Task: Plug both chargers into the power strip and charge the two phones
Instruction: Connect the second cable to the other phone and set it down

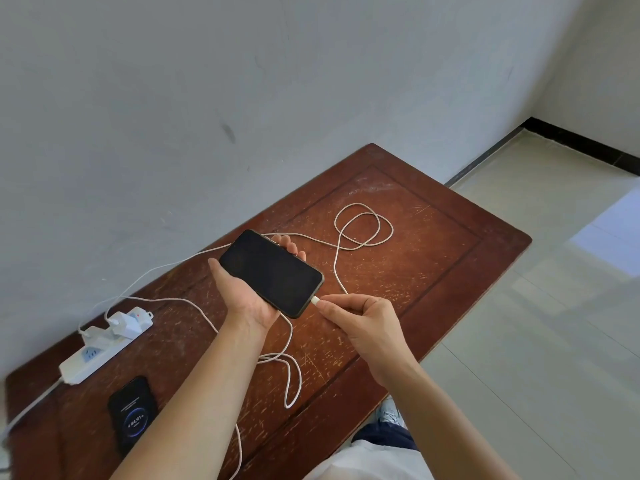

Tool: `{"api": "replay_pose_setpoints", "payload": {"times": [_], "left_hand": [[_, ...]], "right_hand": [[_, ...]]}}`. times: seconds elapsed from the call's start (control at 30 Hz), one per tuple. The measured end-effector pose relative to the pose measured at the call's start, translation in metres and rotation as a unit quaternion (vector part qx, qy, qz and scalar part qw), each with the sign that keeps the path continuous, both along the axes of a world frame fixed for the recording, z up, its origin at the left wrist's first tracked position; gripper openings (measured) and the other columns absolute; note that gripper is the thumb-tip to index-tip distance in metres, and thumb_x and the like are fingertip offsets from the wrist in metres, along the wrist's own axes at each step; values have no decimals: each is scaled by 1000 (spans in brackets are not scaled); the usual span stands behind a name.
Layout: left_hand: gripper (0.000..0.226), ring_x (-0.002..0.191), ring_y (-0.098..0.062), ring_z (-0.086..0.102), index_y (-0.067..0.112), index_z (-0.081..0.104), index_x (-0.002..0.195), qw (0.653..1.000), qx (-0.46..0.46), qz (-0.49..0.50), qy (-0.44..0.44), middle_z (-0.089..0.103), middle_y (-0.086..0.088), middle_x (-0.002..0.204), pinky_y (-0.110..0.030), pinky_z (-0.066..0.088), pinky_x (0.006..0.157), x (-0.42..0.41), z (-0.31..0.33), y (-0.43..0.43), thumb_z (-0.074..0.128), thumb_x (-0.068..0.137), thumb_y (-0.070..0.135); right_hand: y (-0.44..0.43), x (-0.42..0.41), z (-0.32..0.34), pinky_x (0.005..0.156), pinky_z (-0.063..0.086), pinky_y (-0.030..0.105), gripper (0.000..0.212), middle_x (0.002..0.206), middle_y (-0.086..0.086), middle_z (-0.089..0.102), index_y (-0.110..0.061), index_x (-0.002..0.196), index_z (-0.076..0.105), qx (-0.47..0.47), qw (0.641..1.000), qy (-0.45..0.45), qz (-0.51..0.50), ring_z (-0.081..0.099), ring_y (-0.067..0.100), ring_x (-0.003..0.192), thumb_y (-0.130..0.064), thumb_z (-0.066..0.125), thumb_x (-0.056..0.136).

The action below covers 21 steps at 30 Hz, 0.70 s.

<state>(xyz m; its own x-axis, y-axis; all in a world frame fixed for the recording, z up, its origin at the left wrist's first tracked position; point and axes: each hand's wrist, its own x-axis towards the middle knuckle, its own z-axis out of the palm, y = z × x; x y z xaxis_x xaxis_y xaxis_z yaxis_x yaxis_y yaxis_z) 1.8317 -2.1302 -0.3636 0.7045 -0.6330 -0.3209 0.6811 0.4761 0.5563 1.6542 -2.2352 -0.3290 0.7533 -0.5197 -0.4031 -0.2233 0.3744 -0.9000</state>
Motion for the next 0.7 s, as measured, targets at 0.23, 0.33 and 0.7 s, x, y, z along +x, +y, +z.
{"api": "replay_pose_setpoints", "payload": {"times": [0.23, 0.33, 0.7], "left_hand": [[91, 104, -31, 70, 12, 72, 113, 999, 3, -33, -30, 72, -14, 111, -56, 49, 100, 8, 7, -7, 25, 83, 84], [93, 103, -31, 70, 11, 72, 113, 998, 5, -46, -33, 73, -15, 112, -55, 50, 98, 9, 10, -10, 26, 81, 85], [94, 103, -32, 71, 11, 72, 114, 996, 13, -67, -50, 73, -16, 113, -56, 50, 97, 10, 9, -19, 35, 73, 88]], "right_hand": [[-1, 0, 3, 70, 60, 18, 9, 85, -1, 83, -26, 89, 85, 22, 1000, -8, -5, 78, 14, 80, -27, 85, 81], [0, 1, 2, 71, 58, 17, 10, 87, -4, 82, -28, 91, 85, 17, 1000, -6, -12, 77, 10, 81, -29, 84, 81], [-4, 2, -1, 79, 61, 25, 24, 88, -1, 82, -27, 85, 84, 47, 997, -24, -61, 79, 15, 85, -35, 89, 63]]}}
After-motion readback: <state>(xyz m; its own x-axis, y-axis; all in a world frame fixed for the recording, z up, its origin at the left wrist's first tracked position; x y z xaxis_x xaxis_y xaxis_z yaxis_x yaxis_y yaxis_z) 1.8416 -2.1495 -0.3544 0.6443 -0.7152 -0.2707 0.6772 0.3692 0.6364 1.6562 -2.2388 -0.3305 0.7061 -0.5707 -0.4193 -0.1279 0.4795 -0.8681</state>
